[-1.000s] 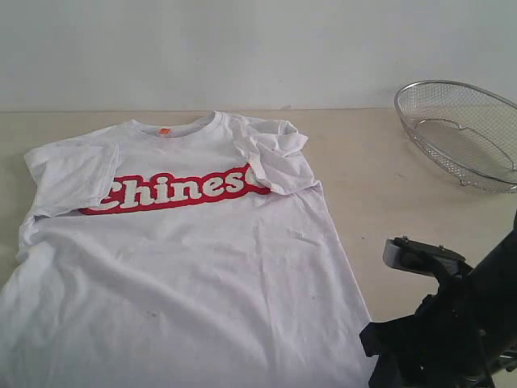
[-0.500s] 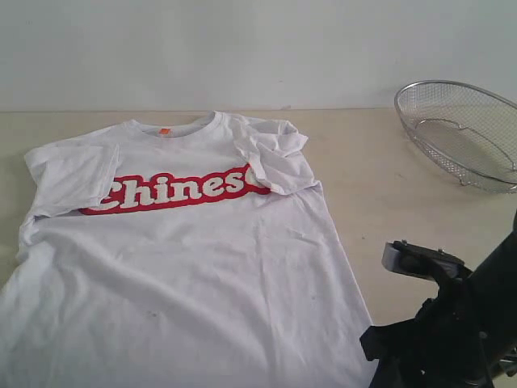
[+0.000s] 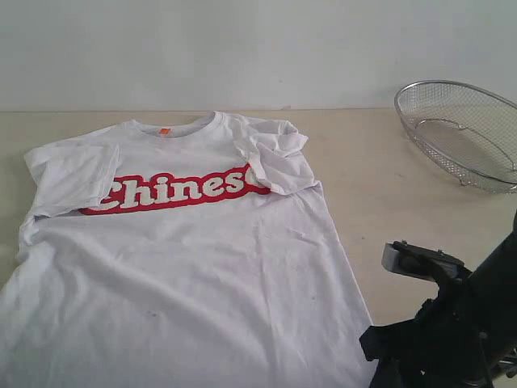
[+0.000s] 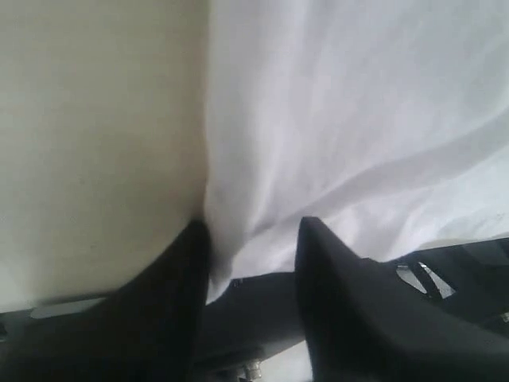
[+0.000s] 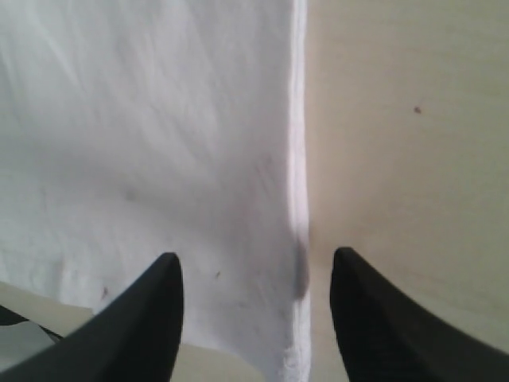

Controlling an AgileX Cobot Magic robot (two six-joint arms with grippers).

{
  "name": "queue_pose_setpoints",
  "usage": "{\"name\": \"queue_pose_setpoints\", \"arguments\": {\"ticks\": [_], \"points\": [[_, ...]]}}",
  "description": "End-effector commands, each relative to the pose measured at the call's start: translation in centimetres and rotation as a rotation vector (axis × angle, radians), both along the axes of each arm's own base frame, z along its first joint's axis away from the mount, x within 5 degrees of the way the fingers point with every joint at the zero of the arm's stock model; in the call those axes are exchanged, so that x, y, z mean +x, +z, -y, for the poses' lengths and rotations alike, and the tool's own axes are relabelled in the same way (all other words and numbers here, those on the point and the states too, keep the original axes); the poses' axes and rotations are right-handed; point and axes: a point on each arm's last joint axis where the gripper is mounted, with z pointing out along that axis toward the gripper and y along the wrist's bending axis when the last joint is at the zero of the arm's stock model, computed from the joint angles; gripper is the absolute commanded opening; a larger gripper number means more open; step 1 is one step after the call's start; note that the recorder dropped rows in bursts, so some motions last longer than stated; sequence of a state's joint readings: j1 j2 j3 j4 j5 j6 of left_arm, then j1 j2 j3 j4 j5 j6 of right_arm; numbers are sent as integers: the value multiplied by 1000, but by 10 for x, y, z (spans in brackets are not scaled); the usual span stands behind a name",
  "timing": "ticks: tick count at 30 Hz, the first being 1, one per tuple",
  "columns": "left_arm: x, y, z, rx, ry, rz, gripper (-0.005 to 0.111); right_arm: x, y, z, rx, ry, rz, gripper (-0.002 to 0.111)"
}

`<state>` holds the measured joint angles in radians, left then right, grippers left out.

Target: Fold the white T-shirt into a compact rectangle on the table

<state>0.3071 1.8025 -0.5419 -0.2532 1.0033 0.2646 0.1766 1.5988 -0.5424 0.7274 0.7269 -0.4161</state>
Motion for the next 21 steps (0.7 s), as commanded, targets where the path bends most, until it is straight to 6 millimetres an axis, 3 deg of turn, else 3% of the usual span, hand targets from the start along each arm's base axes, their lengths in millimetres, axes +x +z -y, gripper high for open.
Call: {"name": "queue_pose_setpoints", "arguments": {"ticks": [1, 7, 21], "points": [[8, -7, -2, 38, -7, 107, 21, 0, 0, 1, 4, -3, -1, 50], [8, -7, -2, 32, -17, 112, 4, 0, 0, 1, 4, -2, 3, 50], [10, -7, -2, 32, -5, 118, 5, -1, 0, 1, -1, 13, 1, 50]]}}
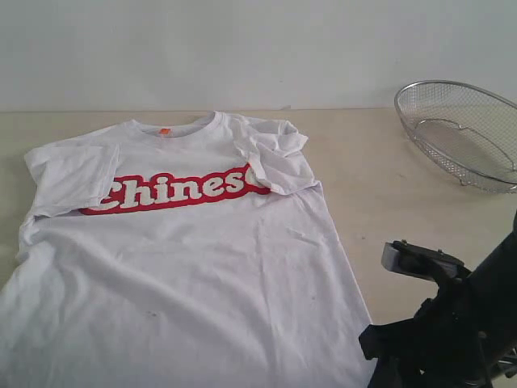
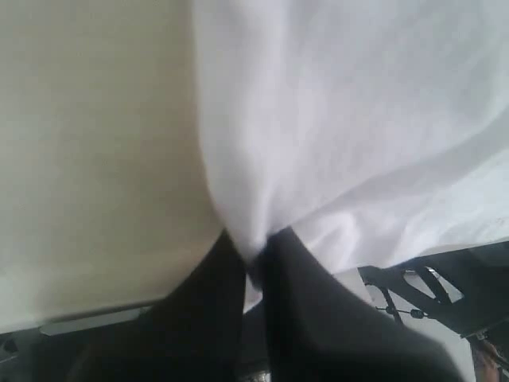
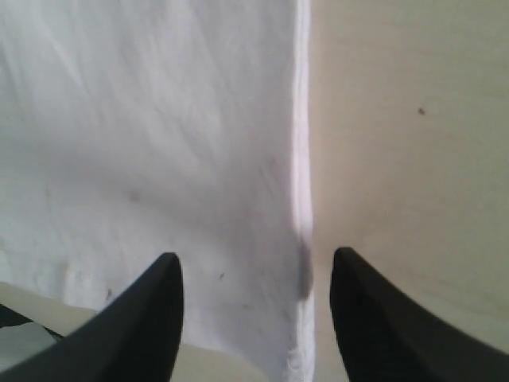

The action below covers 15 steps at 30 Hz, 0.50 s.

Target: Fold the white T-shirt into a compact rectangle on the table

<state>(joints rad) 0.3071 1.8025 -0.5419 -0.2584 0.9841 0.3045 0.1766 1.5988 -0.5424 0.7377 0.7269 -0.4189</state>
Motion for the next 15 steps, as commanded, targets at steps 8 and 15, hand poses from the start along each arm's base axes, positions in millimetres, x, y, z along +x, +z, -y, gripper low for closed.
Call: {"name": "queue_pose_setpoints", "arguments": {"ticks": [8, 15], "points": [[12, -5, -1, 38, 36, 99, 5, -2, -9, 2, -11, 27, -53, 50], [12, -5, -1, 38, 36, 99, 5, -1, -17, -1, 15, 12, -90, 50]]}}
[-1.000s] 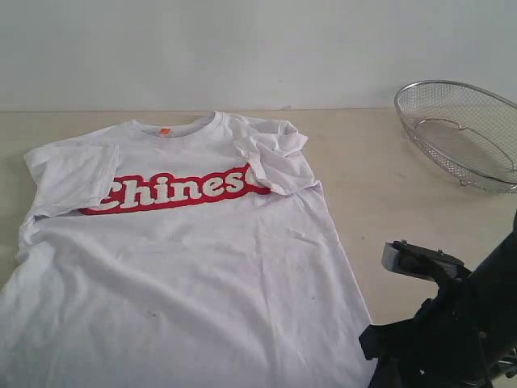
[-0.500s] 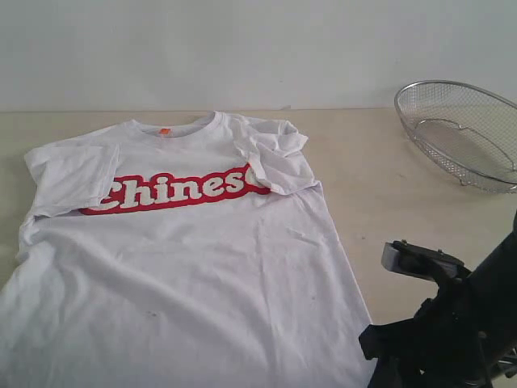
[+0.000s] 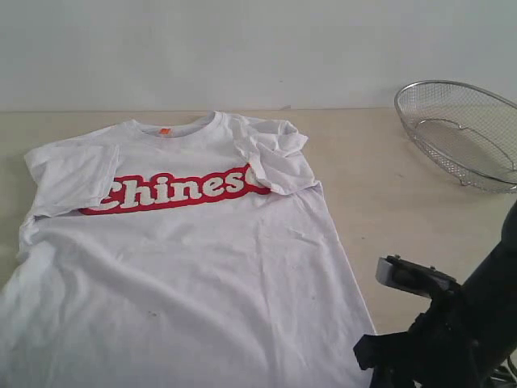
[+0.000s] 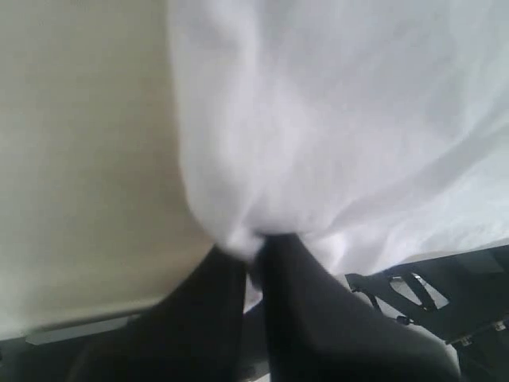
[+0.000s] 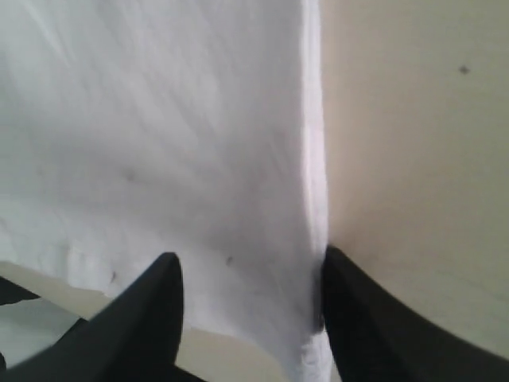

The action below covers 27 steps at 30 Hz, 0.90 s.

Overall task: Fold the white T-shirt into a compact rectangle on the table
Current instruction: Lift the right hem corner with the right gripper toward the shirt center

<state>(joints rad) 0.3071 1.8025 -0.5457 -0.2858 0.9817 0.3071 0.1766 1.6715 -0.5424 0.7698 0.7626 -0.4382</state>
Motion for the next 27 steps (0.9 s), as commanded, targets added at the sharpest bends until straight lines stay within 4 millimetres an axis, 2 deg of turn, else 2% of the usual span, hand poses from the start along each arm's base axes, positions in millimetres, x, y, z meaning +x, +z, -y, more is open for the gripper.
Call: {"name": "queue_pose_setpoints", "arguments": {"ticks": [1, 10, 11, 14, 15, 23, 25, 27], "points": [[9, -6, -3, 48, 13, 88, 5, 1, -4, 1, -2, 10, 6, 50], [9, -6, -3, 48, 13, 88, 5, 1, -1, -6, 65, 33, 22, 50], [9, -6, -3, 47, 12, 89, 5, -1, -1, -12, 64, 69, 31, 47], [9, -6, -3, 45, 11, 86, 5, -4, -3, -21, 43, 125, 59, 26], [9, -6, -2, 45, 11, 85, 5, -4, -3, -21, 37, 130, 66, 22], [9, -5, -2, 42, 14, 83, 5, -4, -5, -18, 3, 156, 85, 20], [9, -5, -2, 42, 14, 83, 5, -3, -5, -19, -6, 163, 97, 13], [9, -5, -2, 41, 18, 83, 5, -2, -5, -18, -13, 159, 108, -1]]}}
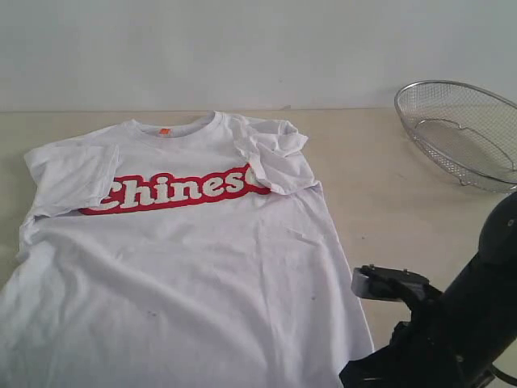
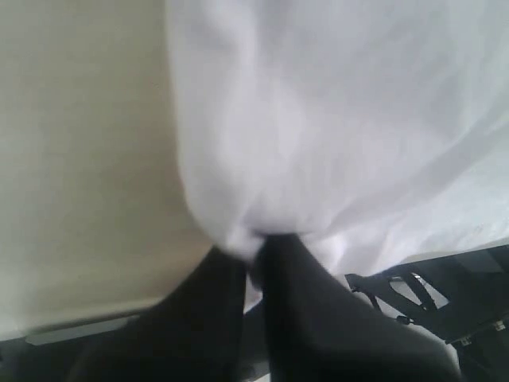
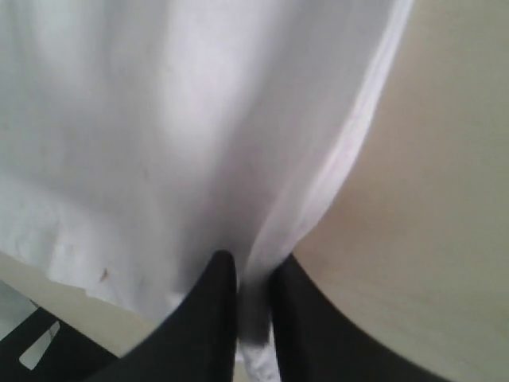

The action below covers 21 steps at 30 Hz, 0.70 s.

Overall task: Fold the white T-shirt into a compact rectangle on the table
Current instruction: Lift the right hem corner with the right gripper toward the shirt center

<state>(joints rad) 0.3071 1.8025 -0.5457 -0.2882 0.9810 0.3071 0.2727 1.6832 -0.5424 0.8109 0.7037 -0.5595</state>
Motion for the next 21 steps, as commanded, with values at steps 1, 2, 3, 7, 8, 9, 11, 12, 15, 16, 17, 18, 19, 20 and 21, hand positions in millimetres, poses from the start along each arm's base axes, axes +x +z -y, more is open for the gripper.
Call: {"name": "queue_pose_setpoints", "arguments": {"ticks": [1, 2, 3, 7, 8, 9, 11, 12, 15, 16, 17, 18, 19, 20, 21], "points": [[9, -5, -2, 41, 16, 83, 5, 1, -2, 1, -24, 9, 28, 0], [9, -5, -2, 41, 16, 83, 5, 2, -2, 1, -24, 10, 31, 0], [9, -5, -2, 41, 16, 83, 5, 2, -3, 1, -26, 8, 35, 0], [11, -5, -1, 34, 27, 97, 5, 3, -2, 1, -25, -14, 39, 0], [14, -5, -1, 26, 41, 107, 5, 3, -2, 0, -21, -21, 37, 0], [16, -4, 1, 8, 45, 122, 5, 3, -2, 0, -18, -24, 37, 0], [19, -2, 3, -31, 41, 154, 5, 4, -1, -2, 1, -32, 38, 0], [20, -2, 4, -43, 53, 157, 5, 5, 0, -3, 12, -38, 36, 0], [22, -1, 6, -59, 64, 172, 5, 8, 4, -7, 56, -38, 40, 0], [22, -1, 6, -64, 64, 173, 5, 9, 5, -8, 66, -44, 44, 0], [22, -1, 6, -66, 66, 172, 5, 10, 6, -9, 74, -52, 45, 0], [21, -1, 7, -70, 63, 170, 5, 10, 6, -9, 83, -58, 47, 0], [21, -1, 7, -74, 62, 170, 5, 10, 6, -10, 87, -57, 51, 0], [21, 0, 7, -73, 62, 172, 5, 10, 6, -10, 93, -52, 54, 0], [21, 1, 7, -75, 61, 174, 5, 11, 7, -11, 96, -55, 55, 0]]}}
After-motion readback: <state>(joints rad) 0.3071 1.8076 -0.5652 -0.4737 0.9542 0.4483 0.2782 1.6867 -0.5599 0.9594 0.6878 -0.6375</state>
